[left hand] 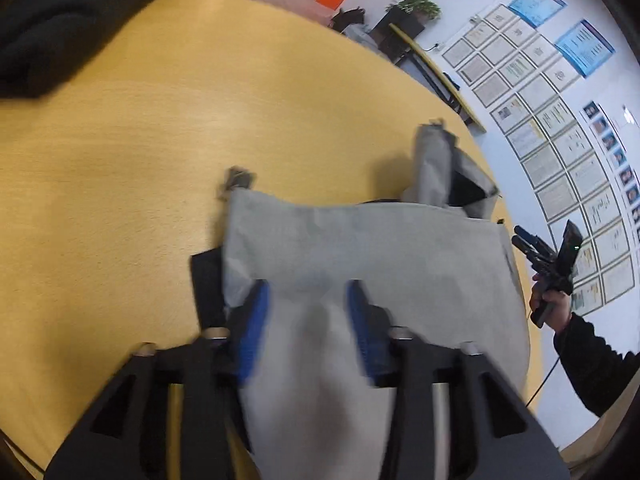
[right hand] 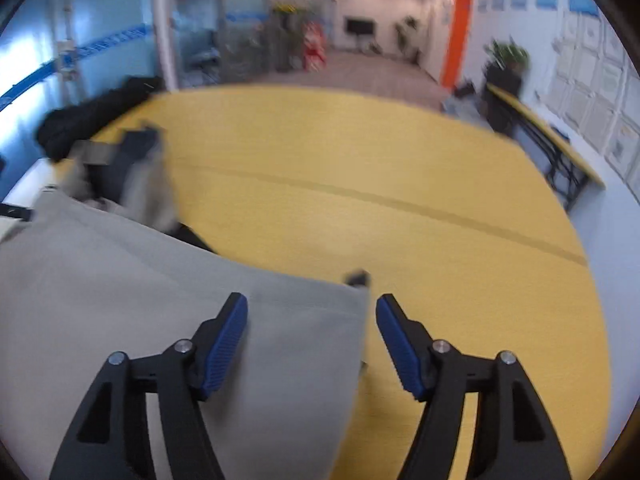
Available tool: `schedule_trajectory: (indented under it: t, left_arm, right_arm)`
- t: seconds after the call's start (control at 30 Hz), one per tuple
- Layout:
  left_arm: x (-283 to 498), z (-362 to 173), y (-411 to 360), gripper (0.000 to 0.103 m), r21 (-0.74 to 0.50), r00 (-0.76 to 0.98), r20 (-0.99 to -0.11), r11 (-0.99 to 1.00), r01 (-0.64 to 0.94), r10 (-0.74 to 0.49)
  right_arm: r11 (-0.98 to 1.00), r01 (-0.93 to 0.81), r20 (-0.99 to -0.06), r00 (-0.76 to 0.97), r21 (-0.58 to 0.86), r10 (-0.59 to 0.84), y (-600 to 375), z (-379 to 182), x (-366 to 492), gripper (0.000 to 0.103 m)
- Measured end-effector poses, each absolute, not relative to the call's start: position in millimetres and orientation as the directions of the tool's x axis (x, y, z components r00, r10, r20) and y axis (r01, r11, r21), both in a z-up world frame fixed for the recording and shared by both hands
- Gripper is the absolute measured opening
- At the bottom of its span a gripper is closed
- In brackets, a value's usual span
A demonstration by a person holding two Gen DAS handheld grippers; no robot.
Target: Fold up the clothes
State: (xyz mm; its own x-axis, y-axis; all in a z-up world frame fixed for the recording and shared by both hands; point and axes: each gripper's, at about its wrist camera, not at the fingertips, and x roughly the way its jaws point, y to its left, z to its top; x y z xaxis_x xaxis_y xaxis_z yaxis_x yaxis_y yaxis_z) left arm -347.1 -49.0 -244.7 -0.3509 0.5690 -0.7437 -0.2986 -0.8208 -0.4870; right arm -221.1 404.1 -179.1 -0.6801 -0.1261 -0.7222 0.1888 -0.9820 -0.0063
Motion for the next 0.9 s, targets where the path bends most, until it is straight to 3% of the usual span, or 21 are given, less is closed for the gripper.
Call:
schedule_trajectory:
  t: [0.03, 0.1, 0.2, 0.3, 0.5, 0.67, 0.77, 0.9]
  left_arm:
    - [-337.7, -233.5, -39.4, 0.072, -0.483, -0.364, -0.718, -0.802, -0.353, 0.593]
    - [-320.9, -224.4, -13.5, 0.077, -0.460, -0.329, -0.696, -0.748, -0.478, 0.638]
    - [-317.4, -252.4, 15.9, 0.077, -0.341, -0.268, -0.803, -0.778, -0.527, 0.533]
    - [-315.3, -272.1, 12.3, 0.076, -0.330, -0.253, -0.822, -0.789, -0.518, 0.510]
    - [-321.3, -260.0, -24.9, 0.078, -0.411, -0.309, -0.778, -0.815, -0.408, 0.547]
    - [-345.2, -243.2, -47.6, 0.091, -0.495, -0.389, -0.694, -0.794, -0.352, 0.605]
    - [-375.8, -250.0, -66.8, 0.091, -0.552, -0.375, -0.680, -0.777, -0.303, 0.630]
    - [-404.4, -279.2, -67.1, 0.091, -0.548, -0.315, -0.725, -0.791, -0.273, 0.612]
  right_arm:
    - [-0.974, 0.228, -0.696, -0.698, 0.009, -0.170, 397.5, -169.3, -210.7, 0.081]
    - [-0.964, 0.262, -0.692, -0.686, 0.052, -0.224, 391.6, -169.7, -197.8, 0.083]
    - [-0.957, 0.265, -0.723, -0.639, 0.115, -0.264, 389.7, -185.4, -184.1, 0.083]
    - [-0.978, 0.163, -0.789, -0.581, 0.131, -0.203, 410.3, -210.0, -175.9, 0.077]
    - [-0.973, 0.046, -0.732, -0.651, 0.224, -0.200, 471.0, -186.9, -153.4, 0.084]
    - [-0.925, 0.074, -0.740, -0.577, 0.373, -0.345, 491.2, -208.5, -217.0, 0.084]
    - [-0.886, 0.086, -0.725, -0.541, 0.455, -0.426, 491.9, -216.4, -251.3, 0.082]
    - [-0.872, 0.091, -0.725, -0.519, 0.481, -0.453, 479.9, -223.6, -275.1, 0.071]
